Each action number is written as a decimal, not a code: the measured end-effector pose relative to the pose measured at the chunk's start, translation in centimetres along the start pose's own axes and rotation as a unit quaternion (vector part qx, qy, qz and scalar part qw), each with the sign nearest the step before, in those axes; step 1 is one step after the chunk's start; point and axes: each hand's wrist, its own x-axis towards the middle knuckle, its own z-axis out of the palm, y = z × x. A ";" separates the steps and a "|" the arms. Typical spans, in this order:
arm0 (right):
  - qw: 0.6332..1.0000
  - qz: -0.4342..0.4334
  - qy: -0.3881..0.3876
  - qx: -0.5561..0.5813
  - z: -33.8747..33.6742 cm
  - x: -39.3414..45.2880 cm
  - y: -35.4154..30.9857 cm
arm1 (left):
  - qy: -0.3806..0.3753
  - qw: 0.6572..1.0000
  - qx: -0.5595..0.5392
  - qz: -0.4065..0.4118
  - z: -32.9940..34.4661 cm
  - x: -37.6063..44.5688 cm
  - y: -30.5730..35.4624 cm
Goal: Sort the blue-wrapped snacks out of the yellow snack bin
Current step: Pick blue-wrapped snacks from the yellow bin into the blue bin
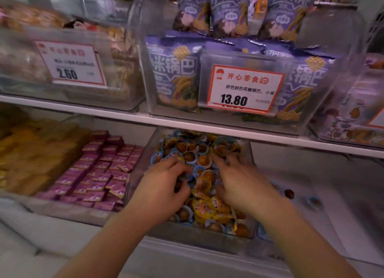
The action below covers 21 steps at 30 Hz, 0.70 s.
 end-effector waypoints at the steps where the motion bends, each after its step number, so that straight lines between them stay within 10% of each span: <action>1: 1.000 0.005 -0.020 0.000 0.0 0.6 0.1 | -0.003 1.000 0.002 -0.002 0.2 0.5 0.2; 8: 0.999 0.010 -0.041 -0.033 0.6 1.5 -0.3 | -0.147 0.981 0.119 0.042 2.1 2.3 0.2; 21: 0.961 0.023 0.069 0.267 -0.6 1.0 1.1 | -0.108 0.993 0.038 0.005 1.7 3.2 0.2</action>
